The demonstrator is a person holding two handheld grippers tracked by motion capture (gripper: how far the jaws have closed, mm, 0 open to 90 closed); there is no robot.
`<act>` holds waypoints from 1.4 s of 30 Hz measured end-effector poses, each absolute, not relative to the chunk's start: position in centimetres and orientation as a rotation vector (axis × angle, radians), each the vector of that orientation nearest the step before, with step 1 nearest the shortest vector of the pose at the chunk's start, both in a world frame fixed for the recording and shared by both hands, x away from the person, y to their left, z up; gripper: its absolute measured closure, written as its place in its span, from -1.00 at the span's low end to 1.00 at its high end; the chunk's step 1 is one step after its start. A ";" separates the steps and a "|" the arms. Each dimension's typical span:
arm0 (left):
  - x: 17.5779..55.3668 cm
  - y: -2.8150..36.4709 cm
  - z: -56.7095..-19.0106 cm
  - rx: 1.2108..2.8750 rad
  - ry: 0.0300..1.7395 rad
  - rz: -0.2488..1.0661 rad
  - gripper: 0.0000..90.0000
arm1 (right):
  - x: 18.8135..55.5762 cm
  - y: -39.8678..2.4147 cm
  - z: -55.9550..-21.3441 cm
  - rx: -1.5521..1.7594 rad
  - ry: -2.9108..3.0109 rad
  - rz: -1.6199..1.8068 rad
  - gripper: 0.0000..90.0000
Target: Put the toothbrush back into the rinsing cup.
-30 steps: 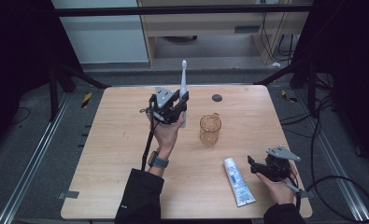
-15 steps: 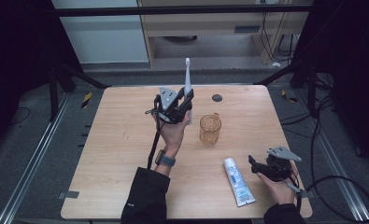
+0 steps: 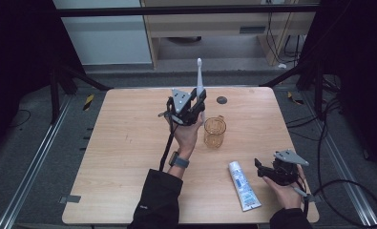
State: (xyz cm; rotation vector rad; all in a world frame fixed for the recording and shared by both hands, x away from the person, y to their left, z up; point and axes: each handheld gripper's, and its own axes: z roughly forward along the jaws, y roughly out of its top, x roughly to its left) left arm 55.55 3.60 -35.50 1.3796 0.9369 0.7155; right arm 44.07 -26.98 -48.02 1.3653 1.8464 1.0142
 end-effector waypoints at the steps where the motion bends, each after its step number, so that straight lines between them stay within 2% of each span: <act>1: 55.6 3.4 -35.6 1.382 0.936 0.713 0.48 | 44.1 -27.0 -48.0 1.363 1.846 1.015 -0.66; 17: 56.3 1.5 -37.1 1.419 0.917 0.692 0.48 | 44.1 -26.9 -48.1 1.343 1.857 1.012 -0.66; 42: 56.7 1.0 -40.0 1.499 0.886 0.685 0.48 | 44.1 -26.9 -48.2 1.332 1.860 1.000 -0.65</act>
